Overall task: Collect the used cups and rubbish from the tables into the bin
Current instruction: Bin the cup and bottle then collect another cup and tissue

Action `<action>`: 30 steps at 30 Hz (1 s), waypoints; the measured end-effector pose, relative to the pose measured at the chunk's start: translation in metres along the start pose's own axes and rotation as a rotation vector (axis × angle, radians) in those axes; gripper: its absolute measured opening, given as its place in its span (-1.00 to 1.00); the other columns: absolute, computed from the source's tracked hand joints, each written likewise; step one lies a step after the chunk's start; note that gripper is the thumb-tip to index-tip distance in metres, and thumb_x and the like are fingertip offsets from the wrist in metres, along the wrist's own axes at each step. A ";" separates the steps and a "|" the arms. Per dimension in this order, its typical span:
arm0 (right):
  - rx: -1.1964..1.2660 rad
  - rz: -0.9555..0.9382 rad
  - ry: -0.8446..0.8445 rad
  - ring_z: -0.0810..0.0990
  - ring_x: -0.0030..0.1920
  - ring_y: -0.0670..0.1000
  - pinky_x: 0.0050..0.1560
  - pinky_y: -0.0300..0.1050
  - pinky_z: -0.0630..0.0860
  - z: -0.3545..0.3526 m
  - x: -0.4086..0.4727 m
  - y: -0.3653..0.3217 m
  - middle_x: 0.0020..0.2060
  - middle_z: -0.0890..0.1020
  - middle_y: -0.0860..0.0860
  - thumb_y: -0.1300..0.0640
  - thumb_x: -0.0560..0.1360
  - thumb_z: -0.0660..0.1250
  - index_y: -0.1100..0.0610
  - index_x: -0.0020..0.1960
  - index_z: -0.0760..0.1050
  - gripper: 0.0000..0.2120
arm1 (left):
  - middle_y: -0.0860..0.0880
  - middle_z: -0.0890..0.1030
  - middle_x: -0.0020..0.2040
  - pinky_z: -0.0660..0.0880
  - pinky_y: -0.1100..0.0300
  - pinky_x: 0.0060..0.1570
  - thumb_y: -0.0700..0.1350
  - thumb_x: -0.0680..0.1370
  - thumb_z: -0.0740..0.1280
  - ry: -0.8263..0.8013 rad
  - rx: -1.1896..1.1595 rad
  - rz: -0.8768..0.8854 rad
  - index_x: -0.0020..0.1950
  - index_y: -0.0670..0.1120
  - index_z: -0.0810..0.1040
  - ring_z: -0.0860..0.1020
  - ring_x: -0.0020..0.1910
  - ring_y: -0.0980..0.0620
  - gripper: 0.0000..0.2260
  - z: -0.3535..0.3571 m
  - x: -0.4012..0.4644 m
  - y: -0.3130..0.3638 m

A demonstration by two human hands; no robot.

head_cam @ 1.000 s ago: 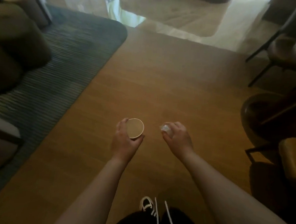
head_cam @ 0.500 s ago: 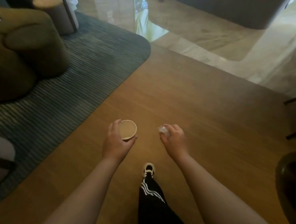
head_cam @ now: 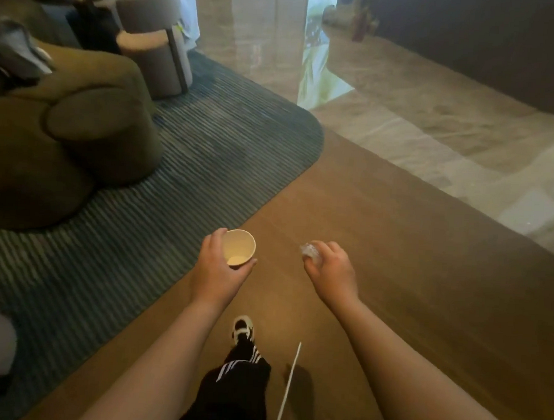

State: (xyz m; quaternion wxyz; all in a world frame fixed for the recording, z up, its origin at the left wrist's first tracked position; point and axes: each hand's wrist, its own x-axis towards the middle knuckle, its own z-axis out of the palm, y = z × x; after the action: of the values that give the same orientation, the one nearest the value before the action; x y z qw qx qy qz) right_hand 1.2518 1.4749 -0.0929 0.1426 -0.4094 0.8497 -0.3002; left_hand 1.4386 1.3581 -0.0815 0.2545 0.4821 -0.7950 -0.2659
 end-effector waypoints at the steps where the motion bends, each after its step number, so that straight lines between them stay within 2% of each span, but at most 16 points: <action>1: -0.009 -0.012 -0.001 0.49 0.07 0.04 -0.05 -0.17 0.36 0.004 0.029 0.000 0.05 0.53 0.01 -0.01 0.52 0.29 0.05 0.25 0.50 -0.67 | -0.04 0.42 0.22 0.37 0.20 -0.02 0.12 0.35 0.49 0.004 -0.007 -0.001 0.38 -0.08 0.31 0.43 0.14 0.01 -0.30 0.008 0.025 -0.001; 9: -0.030 -0.077 -0.036 0.47 0.02 0.00 -0.08 -0.15 0.38 0.044 0.296 -0.013 0.03 0.51 -0.01 -0.03 0.52 0.29 0.04 0.26 0.47 -0.66 | -0.01 0.41 0.23 0.37 0.21 -0.02 0.15 0.35 0.49 0.033 0.004 -0.035 0.38 -0.06 0.30 0.43 0.14 0.02 -0.30 0.079 0.280 -0.012; 14: -0.014 -0.082 -0.021 0.44 -0.05 -0.10 -0.14 -0.20 0.35 0.033 0.459 -0.029 -0.05 0.44 -0.14 -0.08 0.51 0.28 -0.07 0.21 0.46 -0.71 | 0.01 0.40 0.25 0.44 0.13 0.01 0.18 0.36 0.47 0.002 0.027 -0.037 0.39 -0.05 0.28 0.43 0.16 -0.01 -0.29 0.105 0.442 0.003; 19: -0.004 -0.042 0.032 0.43 -0.09 -0.09 -0.21 -0.24 0.29 0.015 0.592 -0.029 -0.10 0.43 -0.14 -0.09 0.50 0.28 -0.05 0.19 0.48 -0.72 | 0.02 0.39 0.24 0.41 0.18 -0.01 0.20 0.35 0.47 -0.025 0.017 -0.034 0.38 -0.03 0.29 0.43 0.16 0.00 -0.29 0.134 0.574 0.030; 27: 0.033 -0.025 0.019 0.49 0.00 0.03 -0.08 -0.08 0.43 0.010 0.830 0.009 -0.01 0.52 -0.01 -0.05 0.53 0.27 -0.01 0.22 0.49 -0.71 | 0.00 0.40 0.24 0.32 0.21 0.00 0.17 0.35 0.47 -0.021 0.003 -0.036 0.37 -0.05 0.30 0.41 0.17 0.01 -0.30 0.231 0.775 0.060; 30: -0.006 -0.087 -0.041 0.49 0.06 0.05 0.00 -0.01 0.50 -0.001 0.935 0.031 0.04 0.52 0.01 -0.05 0.54 0.26 0.01 0.25 0.47 -0.69 | -0.01 0.40 0.25 0.33 0.19 0.02 0.16 0.34 0.49 0.002 0.005 -0.064 0.36 -0.06 0.31 0.41 0.19 0.00 -0.30 0.277 0.862 0.079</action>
State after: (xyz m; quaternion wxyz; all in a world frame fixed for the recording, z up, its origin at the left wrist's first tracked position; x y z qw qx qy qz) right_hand 0.6489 0.7595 -0.1082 0.1456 -0.4526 0.8287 -0.2952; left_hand 0.8566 0.6607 -0.1029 0.2455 0.5082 -0.7796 -0.2716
